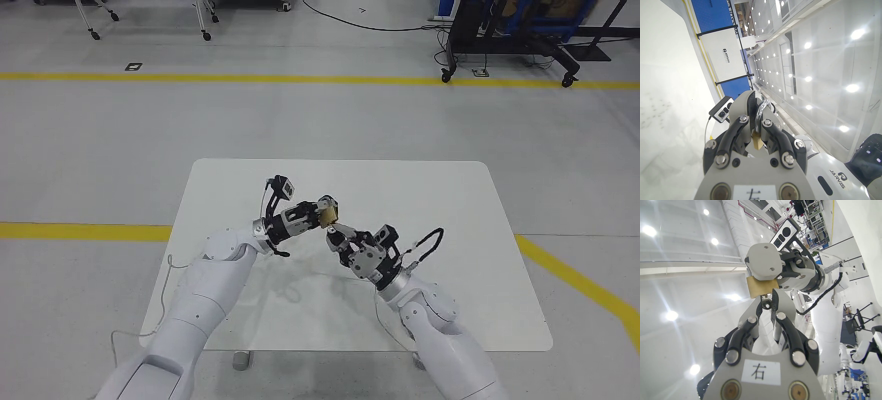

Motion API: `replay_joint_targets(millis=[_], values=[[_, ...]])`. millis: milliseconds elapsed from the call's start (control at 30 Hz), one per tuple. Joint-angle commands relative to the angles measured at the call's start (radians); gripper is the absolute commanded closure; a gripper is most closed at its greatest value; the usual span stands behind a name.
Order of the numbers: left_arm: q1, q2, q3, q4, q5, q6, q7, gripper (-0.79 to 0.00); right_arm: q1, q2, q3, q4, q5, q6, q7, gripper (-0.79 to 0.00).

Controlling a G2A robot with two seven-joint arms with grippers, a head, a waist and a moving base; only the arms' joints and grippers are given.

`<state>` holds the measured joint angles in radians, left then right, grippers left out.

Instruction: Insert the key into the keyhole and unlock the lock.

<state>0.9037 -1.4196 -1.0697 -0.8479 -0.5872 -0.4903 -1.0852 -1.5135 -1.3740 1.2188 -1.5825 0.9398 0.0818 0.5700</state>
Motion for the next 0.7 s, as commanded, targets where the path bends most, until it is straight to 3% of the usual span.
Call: replay_joint_targets(millis=[0,600,633,667], values=[[0.004,0.001,-0.001,-0.008,0.004,-0.006,0.006,0.0,0.0,0.0,0.005,0.0,0.04,0.026,0.002,0.0],[0.026,0.01,-0.013,-0.054,0.038,-0.06,0.034,0.0,0.015,-0.004,0.028,0.038,0.483,0.343,0.01,0.0],[0.026,0.01,-0.013,-0.055,0.04,-0.06,0.036,0.0,0.016,-0.003,0.03,0.037,0.489,0.348,0.006,-0.022],[0.027,0.01,-0.013,-0.056,0.041,-0.06,0.038,0.0,0.018,-0.002,0.033,0.035,0.482,0.344,0.002,-0.246]])
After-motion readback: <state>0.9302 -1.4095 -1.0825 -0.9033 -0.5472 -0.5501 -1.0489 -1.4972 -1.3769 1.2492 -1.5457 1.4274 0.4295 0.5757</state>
